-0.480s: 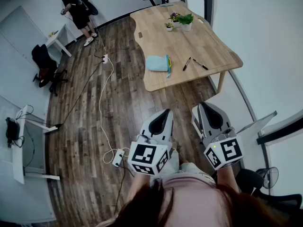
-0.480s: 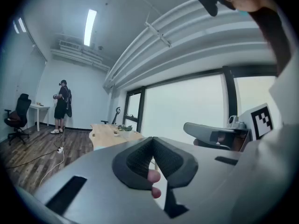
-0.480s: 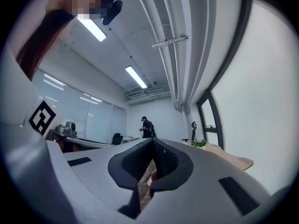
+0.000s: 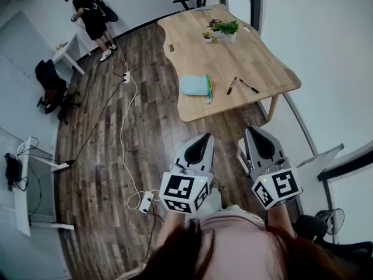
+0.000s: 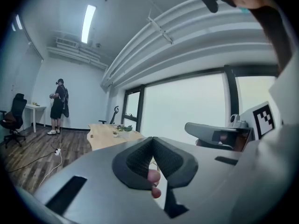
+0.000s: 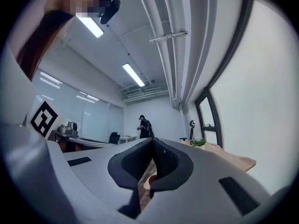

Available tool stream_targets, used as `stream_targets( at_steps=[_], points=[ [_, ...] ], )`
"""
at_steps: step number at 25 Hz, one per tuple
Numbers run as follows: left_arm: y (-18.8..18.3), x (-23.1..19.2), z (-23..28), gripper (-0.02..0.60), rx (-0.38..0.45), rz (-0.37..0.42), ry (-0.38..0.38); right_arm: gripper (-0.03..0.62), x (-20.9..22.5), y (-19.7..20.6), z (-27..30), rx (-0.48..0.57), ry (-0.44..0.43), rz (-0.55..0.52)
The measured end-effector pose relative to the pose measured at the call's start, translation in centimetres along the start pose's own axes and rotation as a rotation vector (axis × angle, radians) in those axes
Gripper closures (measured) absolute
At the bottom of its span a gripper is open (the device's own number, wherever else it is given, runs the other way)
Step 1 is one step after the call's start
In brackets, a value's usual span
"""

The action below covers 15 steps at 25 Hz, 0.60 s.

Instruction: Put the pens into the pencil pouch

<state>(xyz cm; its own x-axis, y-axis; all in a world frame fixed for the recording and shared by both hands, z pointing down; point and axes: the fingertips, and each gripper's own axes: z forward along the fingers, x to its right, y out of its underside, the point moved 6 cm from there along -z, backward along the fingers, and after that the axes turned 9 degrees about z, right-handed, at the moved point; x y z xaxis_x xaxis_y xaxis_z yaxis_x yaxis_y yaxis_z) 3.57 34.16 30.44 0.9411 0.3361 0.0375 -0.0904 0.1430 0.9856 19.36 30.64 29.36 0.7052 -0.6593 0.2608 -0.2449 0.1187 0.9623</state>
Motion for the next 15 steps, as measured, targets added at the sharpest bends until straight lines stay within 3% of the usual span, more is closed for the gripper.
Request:
stream_targets(
  at_steps=[15],
  points=[
    [0.2, -7.9, 6.7, 0.580, -0.012, -0.008, 0.071, 0.594, 1.4, 1.0, 9.4, 0.002, 0.061, 0.008]
  ],
)
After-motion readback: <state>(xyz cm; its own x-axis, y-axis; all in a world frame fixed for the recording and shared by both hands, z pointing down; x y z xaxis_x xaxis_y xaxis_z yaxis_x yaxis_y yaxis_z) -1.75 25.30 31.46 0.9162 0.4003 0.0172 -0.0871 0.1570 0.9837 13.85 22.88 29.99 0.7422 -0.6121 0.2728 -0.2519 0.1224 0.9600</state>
